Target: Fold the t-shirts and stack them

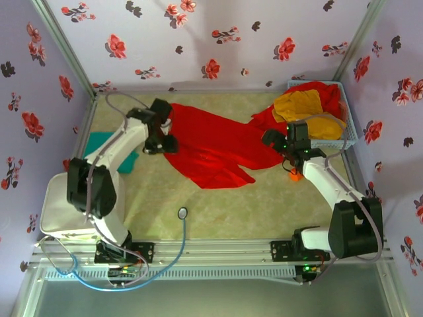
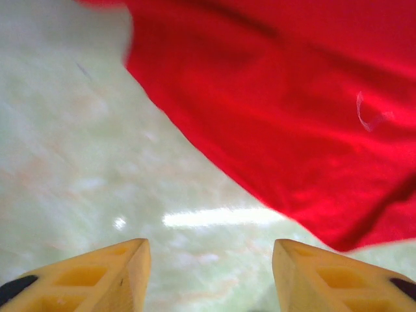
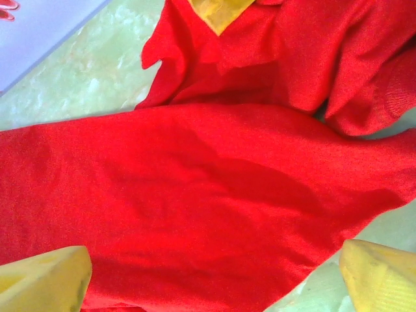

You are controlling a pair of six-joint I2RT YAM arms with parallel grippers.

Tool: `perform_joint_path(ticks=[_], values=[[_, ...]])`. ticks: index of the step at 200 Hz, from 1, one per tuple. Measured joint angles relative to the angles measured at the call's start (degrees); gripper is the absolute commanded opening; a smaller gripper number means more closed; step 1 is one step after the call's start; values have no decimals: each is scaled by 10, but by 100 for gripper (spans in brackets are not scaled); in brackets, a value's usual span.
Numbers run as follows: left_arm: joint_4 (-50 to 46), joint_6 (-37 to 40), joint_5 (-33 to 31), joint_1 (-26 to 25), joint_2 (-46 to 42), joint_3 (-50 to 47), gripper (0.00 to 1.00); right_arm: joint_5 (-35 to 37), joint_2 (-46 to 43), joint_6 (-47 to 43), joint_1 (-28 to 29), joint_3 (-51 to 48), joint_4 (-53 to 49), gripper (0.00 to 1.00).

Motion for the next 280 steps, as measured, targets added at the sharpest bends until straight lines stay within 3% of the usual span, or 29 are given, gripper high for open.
perform_joint_path(ticks=[55,116,142,155,185,225,260,280], values=[[138,-134,23,-110,-37,-180,47,0,52,-3,10,15,1,99],[256,-194,23,-118,21,-188,45,11,57,-3,22,15,-5,99],[272,-199,23,-123,61,-179,38,20,39,-2,22,15,-7,99],[276,-202,21,-124,71,-179,26,24,31,-1,22,15,-7,99],[263,-192,7,-124,73,-163,0,27,25,-1,22,10,-7,98],[197,-162,-25,-120,50,-144,0,27,25,1,22,6,-9,97],[94,-125,-41,-112,-32,-144,0,31,25,1,22,6,-14,97],[48,-103,-49,-82,-80,-156,0,35,25,1,22,6,-14,97]])
